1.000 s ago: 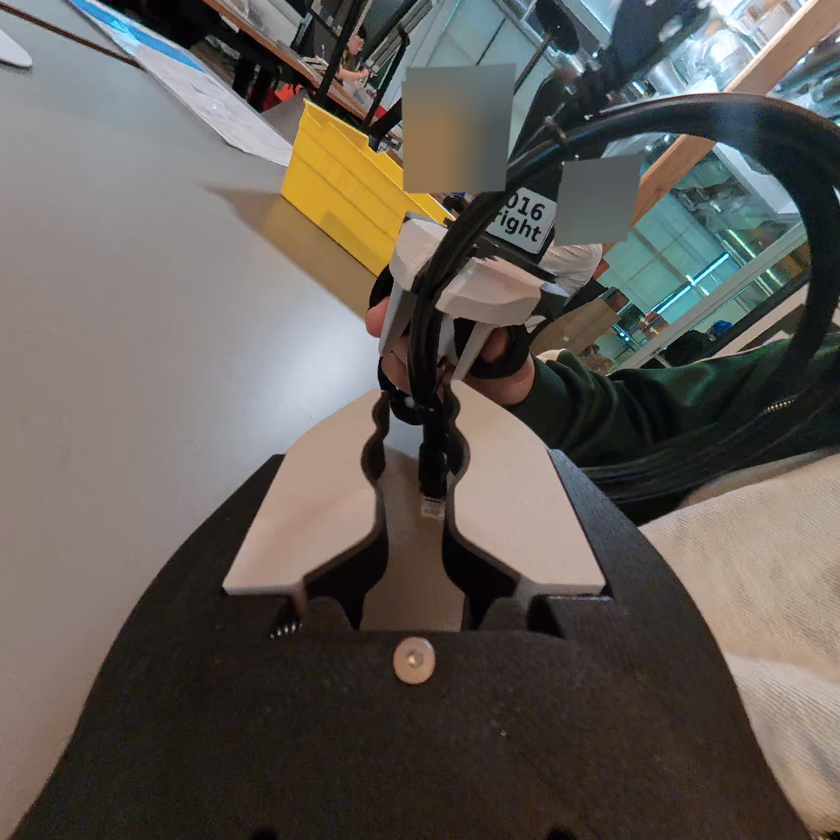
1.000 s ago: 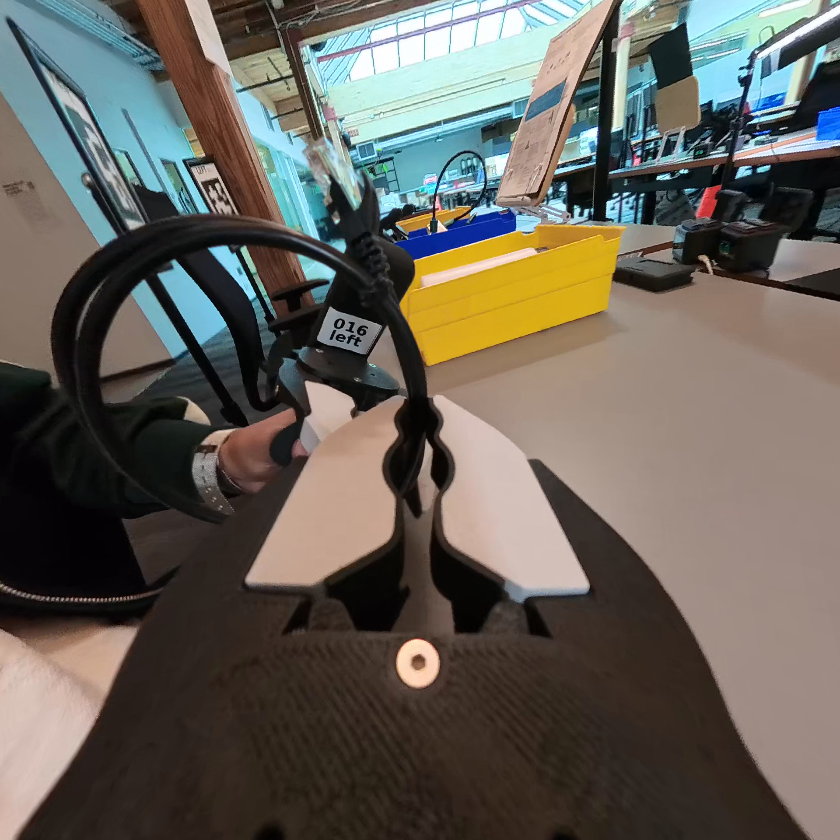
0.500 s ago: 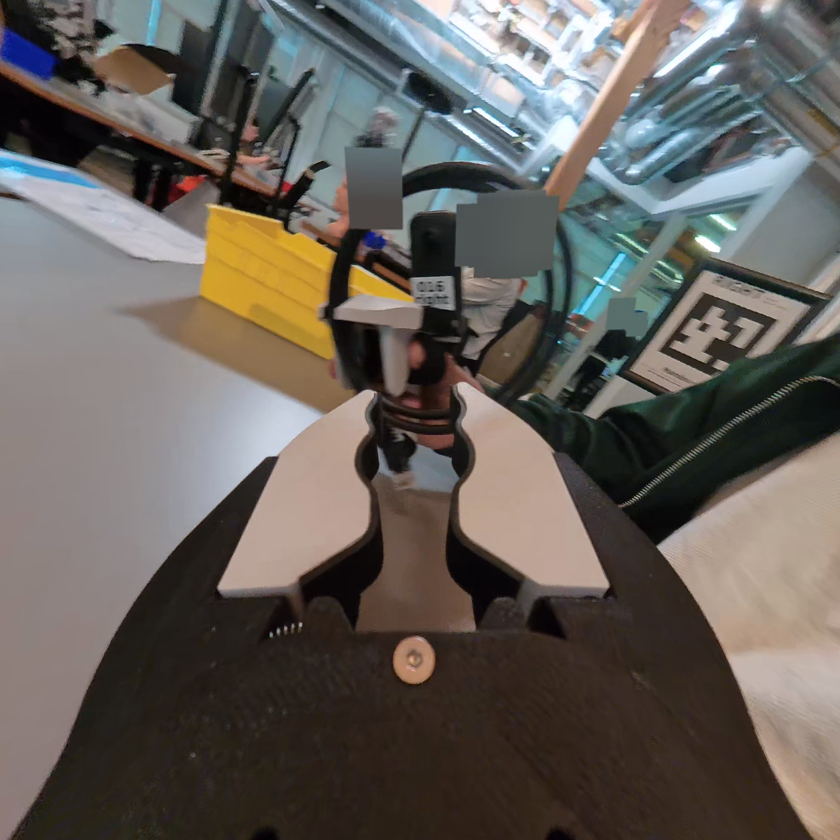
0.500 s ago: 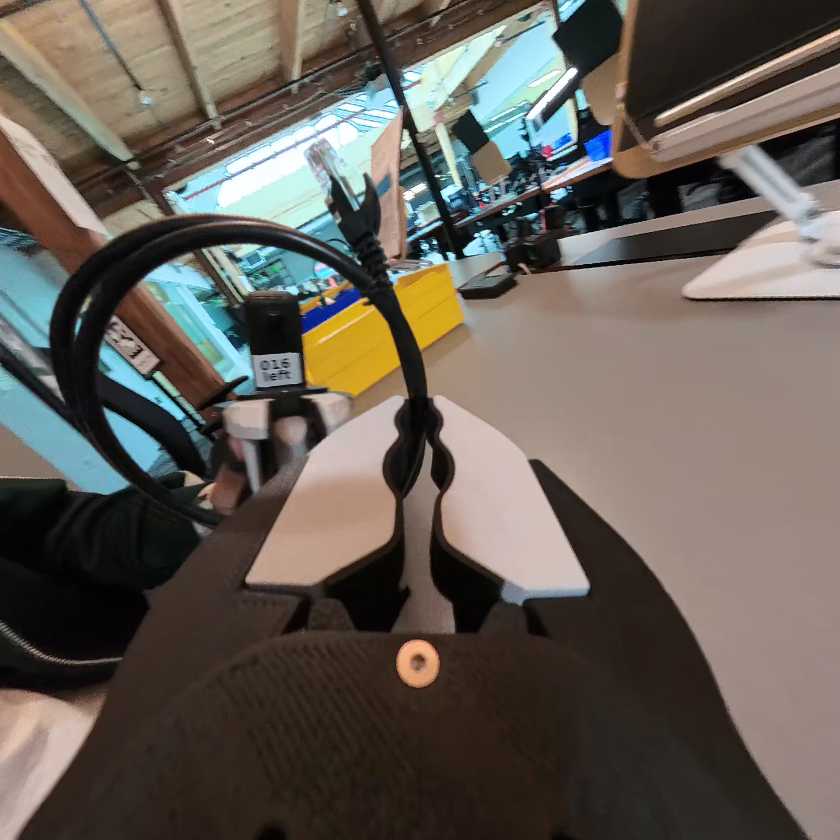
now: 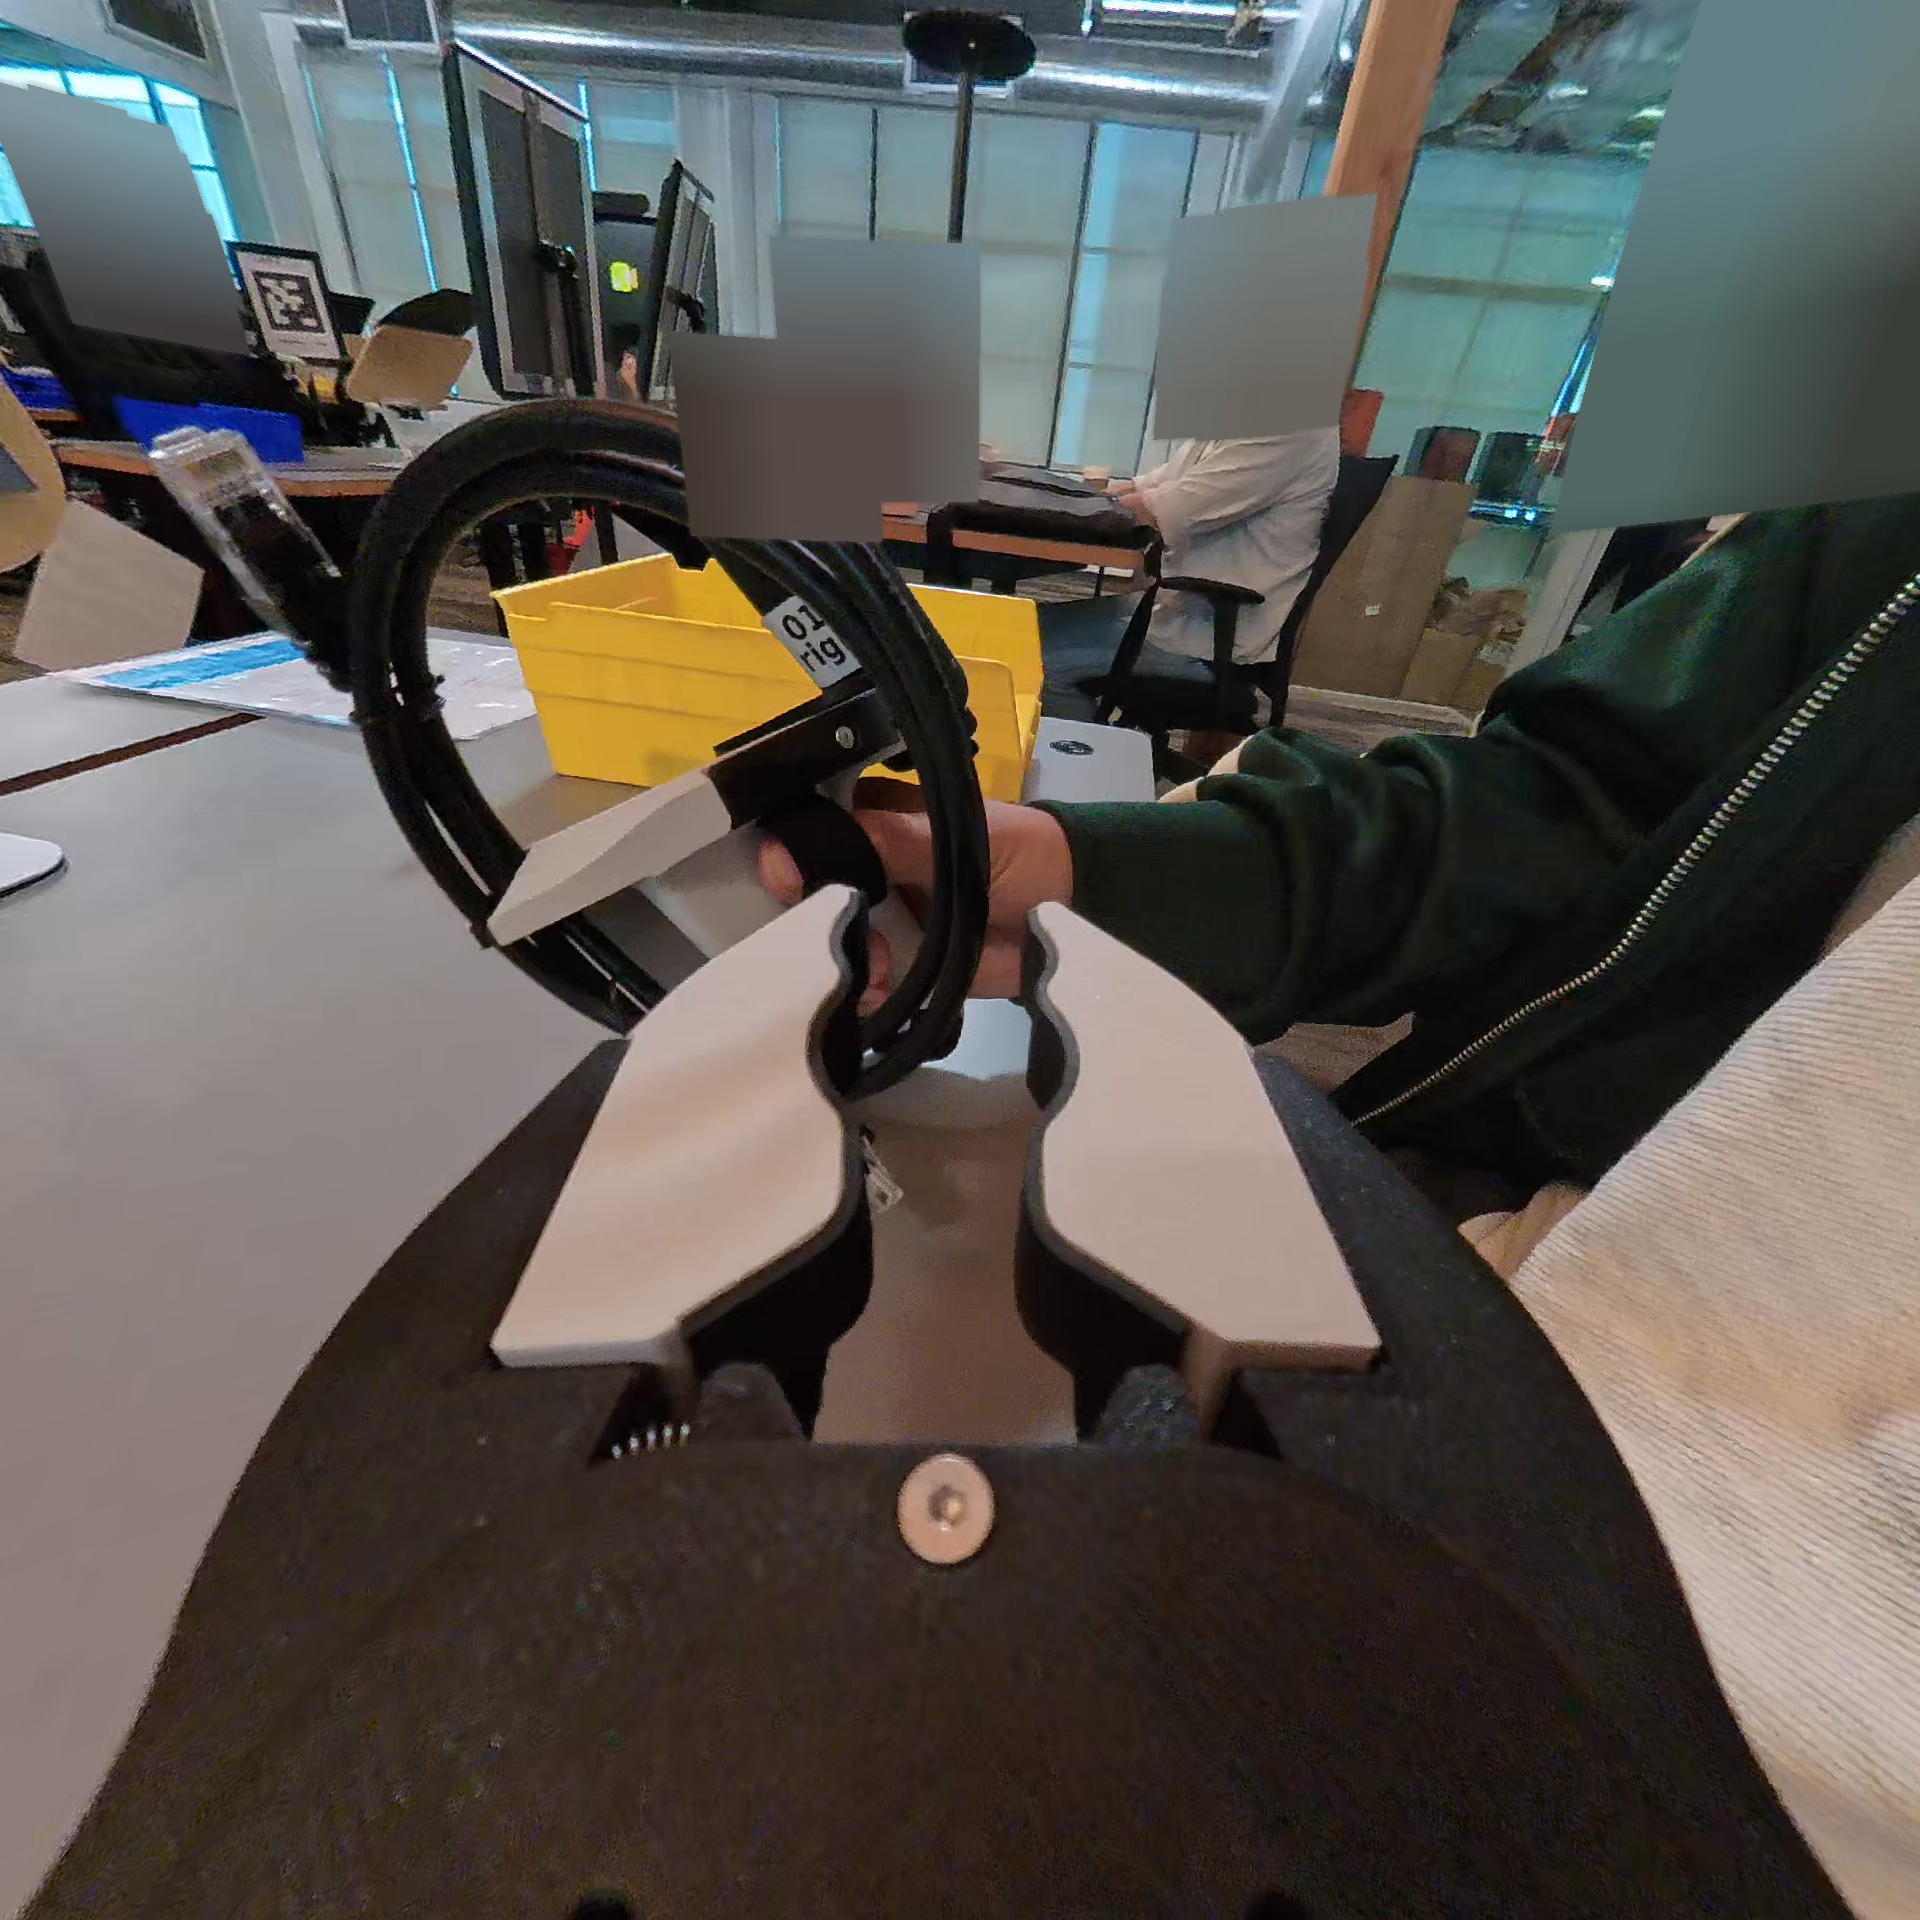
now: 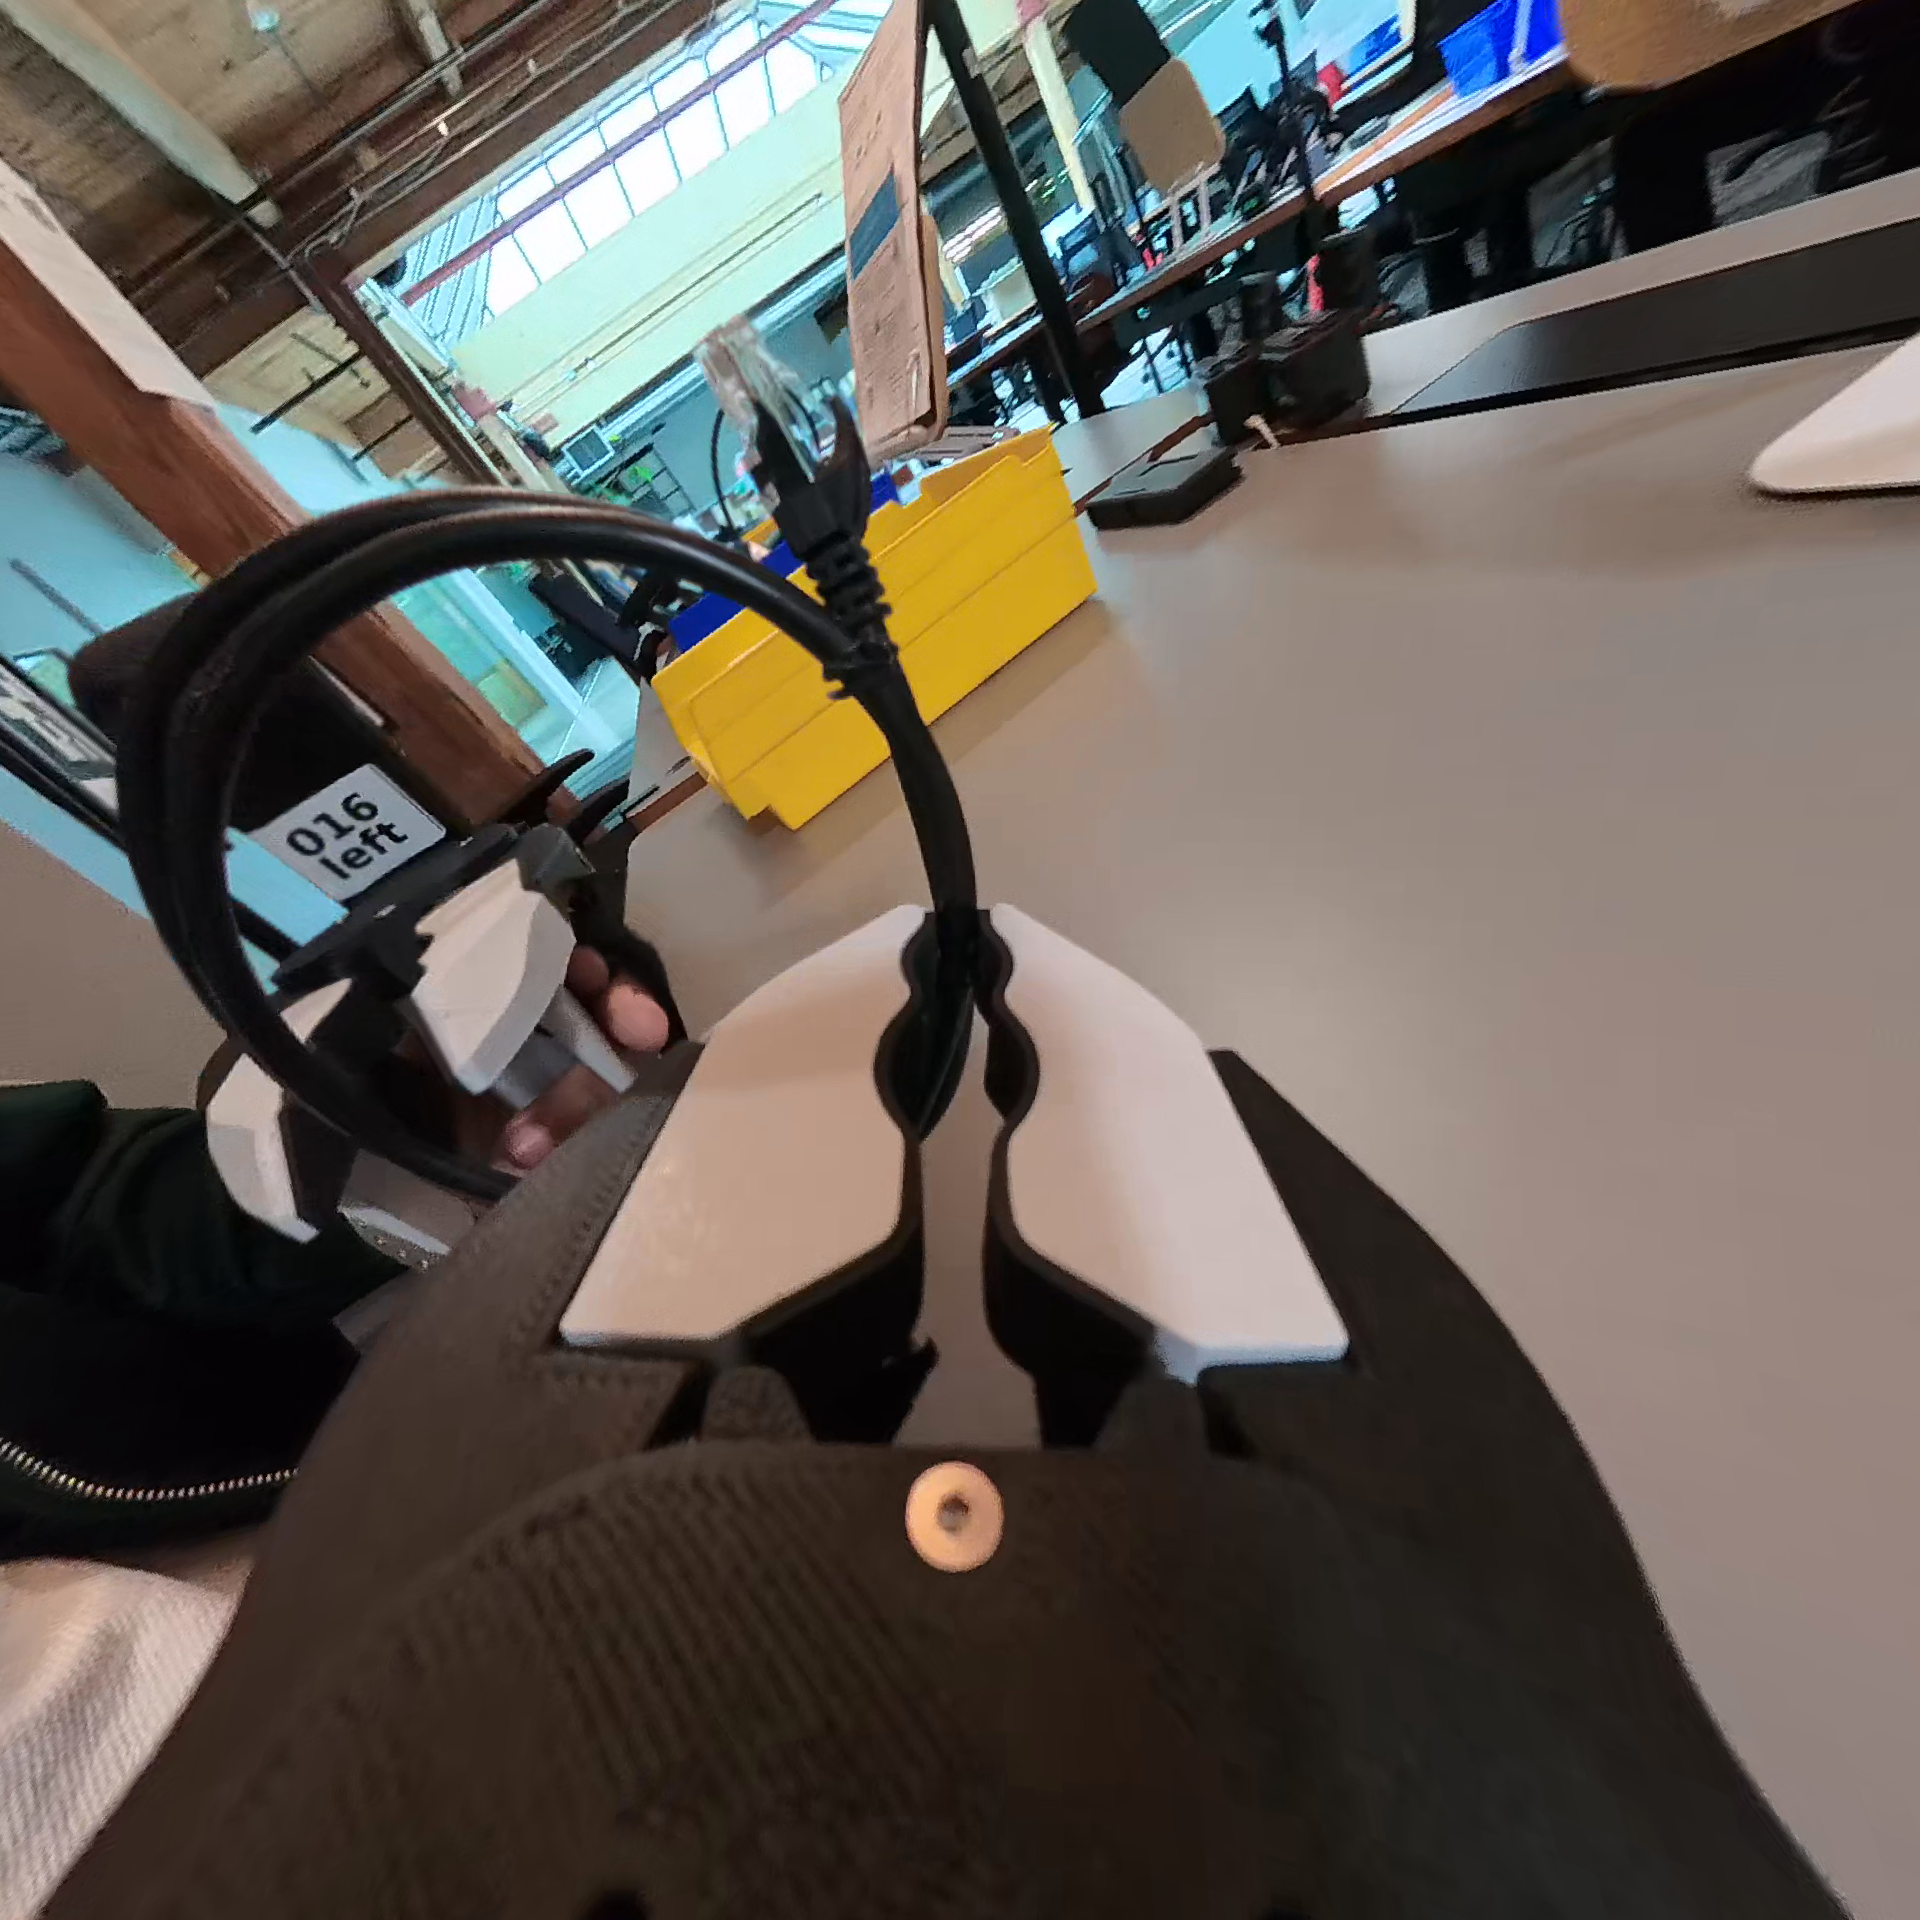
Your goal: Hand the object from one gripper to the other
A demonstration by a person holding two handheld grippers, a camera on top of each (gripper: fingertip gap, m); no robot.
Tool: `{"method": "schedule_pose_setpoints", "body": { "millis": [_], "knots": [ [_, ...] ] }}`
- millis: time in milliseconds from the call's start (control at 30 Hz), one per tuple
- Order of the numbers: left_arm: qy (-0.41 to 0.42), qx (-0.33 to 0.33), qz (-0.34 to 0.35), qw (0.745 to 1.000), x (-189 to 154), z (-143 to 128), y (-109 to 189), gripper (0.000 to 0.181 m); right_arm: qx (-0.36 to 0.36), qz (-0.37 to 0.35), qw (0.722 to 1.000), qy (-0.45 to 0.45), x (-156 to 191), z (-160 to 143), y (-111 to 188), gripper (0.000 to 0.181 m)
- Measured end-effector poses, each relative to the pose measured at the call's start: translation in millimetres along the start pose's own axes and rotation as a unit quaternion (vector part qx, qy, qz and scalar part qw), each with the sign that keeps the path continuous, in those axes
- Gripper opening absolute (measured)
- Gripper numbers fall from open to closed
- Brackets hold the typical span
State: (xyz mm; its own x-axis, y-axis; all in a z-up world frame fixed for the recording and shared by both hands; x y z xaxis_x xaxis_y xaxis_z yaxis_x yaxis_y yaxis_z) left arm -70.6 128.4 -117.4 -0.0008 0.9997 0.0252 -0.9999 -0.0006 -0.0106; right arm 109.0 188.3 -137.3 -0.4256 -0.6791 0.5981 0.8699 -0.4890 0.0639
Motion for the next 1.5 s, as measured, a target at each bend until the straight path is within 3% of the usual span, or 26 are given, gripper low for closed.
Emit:
{"method": "schedule_pose_setpoints", "body": {
  "millis": [167,300,533,667,833,967,1067,1267,1433,1500],
  "knots": [
    [0.006,0.001,0.017,1.0,-2.9,-1.4,6.9,0.024,0.02,-0.001,1.0,0.011,3.1,-3.1,-15.3,0.007],
    [0.001,-0.004,0.055,0.999,-1.6,-0.6,14.9,0.005,0.021,-0.015,1.0,0.002,2.6,-6.6,-21.3,0.007],
    [0.041,-0.031,0.065,0.997,6.9,3.4,26.5,0.005,0.004,-0.013,1.0,-0.013,0.5,-7.8,-22.8,0.009],
    [0.056,-0.067,0.074,0.993,11.3,7.1,35.6,0.005,-0.022,-0.018,0.999,-0.04,-4.0,-6.4,-20.8,0.041],
    [0.083,-0.097,0.087,0.988,21.6,6.9,43.0,0.005,-0.068,-0.01,0.995,-0.069,-7.5,-2.4,-10.4,0.054],
    [0.102,-0.102,0.085,0.986,28.9,4.6,43.7,0.005,-0.074,0.014,0.997,0.022,9.2,4.1,-5.3,0.054],
    [0.12,-0.106,0.083,0.983,32.0,2.5,45.7,0.005,-0.021,0.065,0.988,0.136,32.8,-0.5,-13.7,0.047],
    [0.163,-0.122,0.072,0.976,35.7,-0.2,50.1,0.005,0.084,0.057,0.931,0.352,61.4,-31.6,-34.4,0.031],
    [0.191,-0.111,0.039,0.974,34.9,-3.5,44.4,0.005,0.107,0.054,0.911,0.395,66.0,-42.4,-40.5,0.03],
    [0.194,-0.113,0.027,0.974,32.9,-3.7,42.1,0.006,0.109,0.053,0.912,0.392,67.2,-41.9,-39.8,0.017]
  ]
}}
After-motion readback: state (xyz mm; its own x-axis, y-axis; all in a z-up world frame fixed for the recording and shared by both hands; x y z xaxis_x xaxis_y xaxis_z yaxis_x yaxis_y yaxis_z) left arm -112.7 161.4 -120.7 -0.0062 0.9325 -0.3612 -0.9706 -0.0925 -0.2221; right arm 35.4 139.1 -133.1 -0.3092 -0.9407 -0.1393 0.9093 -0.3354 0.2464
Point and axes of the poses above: each gripper's, where its closed fingertips meet, y back along the fingers, z out of its top, x = y × z across the jaws, the point moved 9 cm from there along y, back along the fingers, and after that the axes turned 7 degrees about -y, right-handed, at the moved point
